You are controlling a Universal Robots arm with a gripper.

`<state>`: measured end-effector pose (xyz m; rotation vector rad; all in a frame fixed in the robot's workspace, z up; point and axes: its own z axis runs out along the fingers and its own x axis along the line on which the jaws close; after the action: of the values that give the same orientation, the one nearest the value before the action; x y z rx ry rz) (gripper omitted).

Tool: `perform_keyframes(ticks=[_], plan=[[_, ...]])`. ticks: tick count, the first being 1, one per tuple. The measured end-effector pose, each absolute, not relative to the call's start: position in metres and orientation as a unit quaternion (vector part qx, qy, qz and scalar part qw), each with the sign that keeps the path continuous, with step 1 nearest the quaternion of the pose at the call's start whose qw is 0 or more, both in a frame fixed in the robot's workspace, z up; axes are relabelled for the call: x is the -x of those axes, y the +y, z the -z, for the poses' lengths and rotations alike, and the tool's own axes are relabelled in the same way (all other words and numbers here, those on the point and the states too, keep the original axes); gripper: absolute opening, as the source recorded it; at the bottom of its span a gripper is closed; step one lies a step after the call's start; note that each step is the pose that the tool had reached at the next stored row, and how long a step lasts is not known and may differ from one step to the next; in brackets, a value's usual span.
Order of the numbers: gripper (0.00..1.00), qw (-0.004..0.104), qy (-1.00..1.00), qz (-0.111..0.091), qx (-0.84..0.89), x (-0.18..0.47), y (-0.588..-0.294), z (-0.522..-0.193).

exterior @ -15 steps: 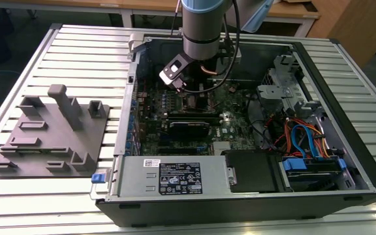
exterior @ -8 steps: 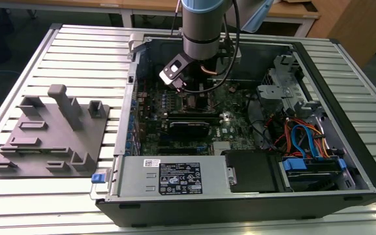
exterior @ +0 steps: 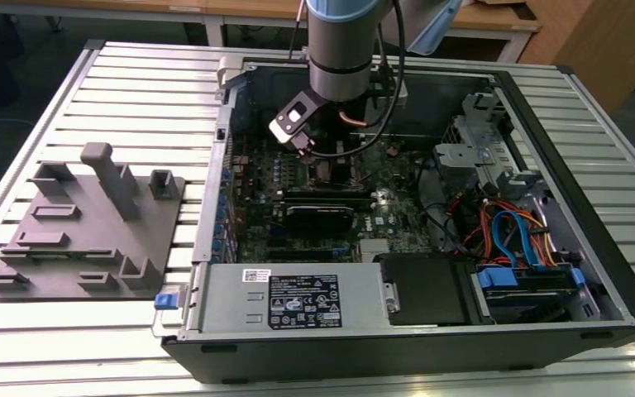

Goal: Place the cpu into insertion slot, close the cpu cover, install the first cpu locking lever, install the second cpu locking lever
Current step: 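Place the cpu into insertion slot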

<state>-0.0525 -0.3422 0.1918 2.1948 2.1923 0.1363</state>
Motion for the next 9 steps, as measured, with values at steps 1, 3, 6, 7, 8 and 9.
perform_keyframes(ticks=[1, 3, 6, 7, 8, 9], plan=[[0.62, 0.019, 0.706, -0.043, -0.707, 0.0525, -0.3422, -0.1918], [0.62, 0.019, 0.706, -0.043, -0.707, 0.0525, -0.3423, -0.1922], [0.62, 0.019, 0.706, -0.043, -0.707, 0.0525, -0.3422, -0.1934], [0.62, 0.019, 0.706, -0.043, -0.707, 0.0524, -0.3422, -0.1935], [0.62, 0.019, 0.706, -0.043, -0.707, 0.0525, -0.3422, -0.1935], [0.62, 0.019, 0.706, -0.043, -0.707, 0.0525, -0.3422, -0.1936]])
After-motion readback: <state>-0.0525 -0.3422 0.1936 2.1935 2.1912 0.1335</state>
